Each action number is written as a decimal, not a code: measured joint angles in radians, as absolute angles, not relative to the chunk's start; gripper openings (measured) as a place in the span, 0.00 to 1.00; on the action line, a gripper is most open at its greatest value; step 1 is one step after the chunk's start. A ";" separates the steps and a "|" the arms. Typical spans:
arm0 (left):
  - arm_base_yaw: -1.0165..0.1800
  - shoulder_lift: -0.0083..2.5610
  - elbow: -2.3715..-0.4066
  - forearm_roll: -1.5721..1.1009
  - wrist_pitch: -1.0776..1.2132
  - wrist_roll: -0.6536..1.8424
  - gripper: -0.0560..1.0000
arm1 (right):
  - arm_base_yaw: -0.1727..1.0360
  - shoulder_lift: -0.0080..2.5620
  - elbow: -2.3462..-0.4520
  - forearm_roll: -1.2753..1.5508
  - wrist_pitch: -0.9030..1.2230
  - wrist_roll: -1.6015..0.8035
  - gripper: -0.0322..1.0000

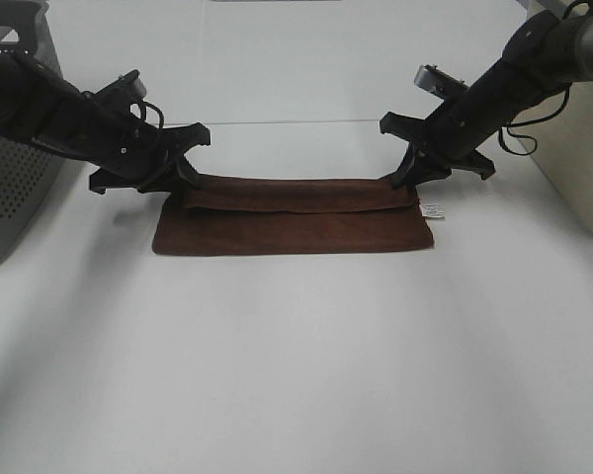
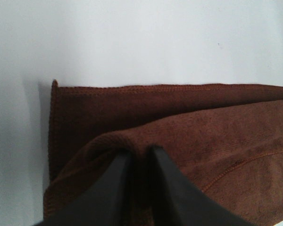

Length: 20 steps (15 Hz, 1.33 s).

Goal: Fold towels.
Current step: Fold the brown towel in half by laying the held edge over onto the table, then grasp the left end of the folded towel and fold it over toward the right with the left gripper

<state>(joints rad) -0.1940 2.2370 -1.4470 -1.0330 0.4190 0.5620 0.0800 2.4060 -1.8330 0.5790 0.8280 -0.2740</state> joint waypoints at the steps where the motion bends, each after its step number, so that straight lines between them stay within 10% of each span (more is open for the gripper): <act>1: -0.195 2.237 -1.447 -1.033 0.417 0.562 0.35 | 0.080 2.406 -1.833 0.579 0.830 -0.272 0.16; 4: -0.195 2.235 -1.447 -1.033 0.429 0.562 0.62 | 0.080 2.406 -1.839 0.589 0.882 -0.271 0.65; 6: -0.195 2.210 -1.447 -1.019 0.431 0.562 0.64 | 0.080 2.406 -1.865 0.587 0.929 -0.270 0.76; 20: -0.165 2.254 -1.480 -0.706 0.545 0.227 0.76 | 0.079 2.355 -1.932 0.271 1.175 -0.046 0.79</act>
<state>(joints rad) -0.1650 2.2540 -1.4800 -0.7060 0.5450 0.2270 0.0790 2.3550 -1.9320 0.2710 1.1750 -0.0460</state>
